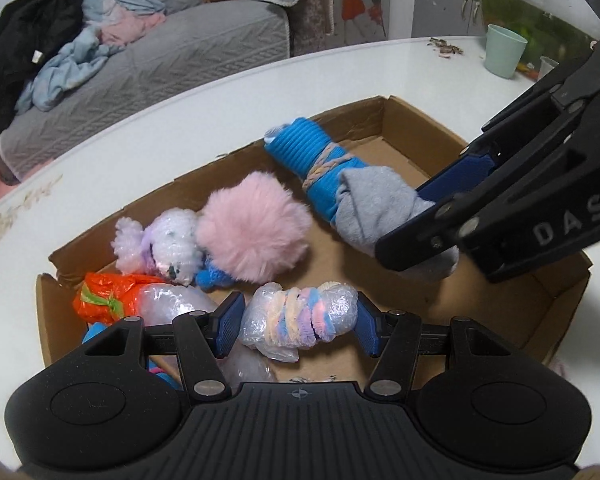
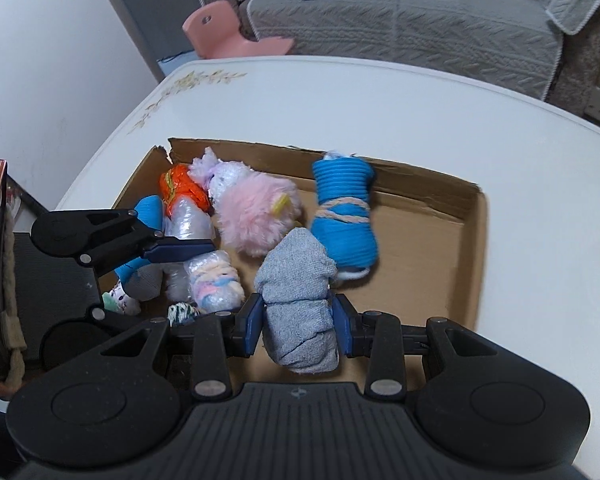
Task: Organize objects
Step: 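Carry both bundles into the tray and open both tools to release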
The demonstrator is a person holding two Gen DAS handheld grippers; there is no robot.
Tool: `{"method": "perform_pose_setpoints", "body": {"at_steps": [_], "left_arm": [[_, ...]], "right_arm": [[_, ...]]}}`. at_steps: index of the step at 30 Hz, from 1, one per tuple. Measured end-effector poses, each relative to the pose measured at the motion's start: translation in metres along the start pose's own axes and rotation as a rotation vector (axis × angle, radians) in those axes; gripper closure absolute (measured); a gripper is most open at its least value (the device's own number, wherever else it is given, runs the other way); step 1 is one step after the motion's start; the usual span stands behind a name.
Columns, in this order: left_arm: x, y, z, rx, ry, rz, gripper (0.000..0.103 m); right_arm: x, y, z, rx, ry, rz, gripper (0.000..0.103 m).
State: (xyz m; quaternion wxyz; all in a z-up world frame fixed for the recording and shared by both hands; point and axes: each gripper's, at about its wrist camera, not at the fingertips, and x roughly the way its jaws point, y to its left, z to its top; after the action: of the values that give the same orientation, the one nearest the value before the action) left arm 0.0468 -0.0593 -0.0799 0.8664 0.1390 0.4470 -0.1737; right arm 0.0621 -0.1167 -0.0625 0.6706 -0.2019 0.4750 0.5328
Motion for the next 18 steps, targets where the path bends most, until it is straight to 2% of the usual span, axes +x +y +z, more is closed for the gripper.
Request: {"method": "perform_pose_setpoints", "body": {"at_steps": [18], "left_arm": [[0.004, 0.008, -0.001, -0.017, 0.027, 0.013, 0.038]], "right_arm": [[0.02, 0.004, 0.009, -0.026, 0.035, -0.003, 0.069]]}}
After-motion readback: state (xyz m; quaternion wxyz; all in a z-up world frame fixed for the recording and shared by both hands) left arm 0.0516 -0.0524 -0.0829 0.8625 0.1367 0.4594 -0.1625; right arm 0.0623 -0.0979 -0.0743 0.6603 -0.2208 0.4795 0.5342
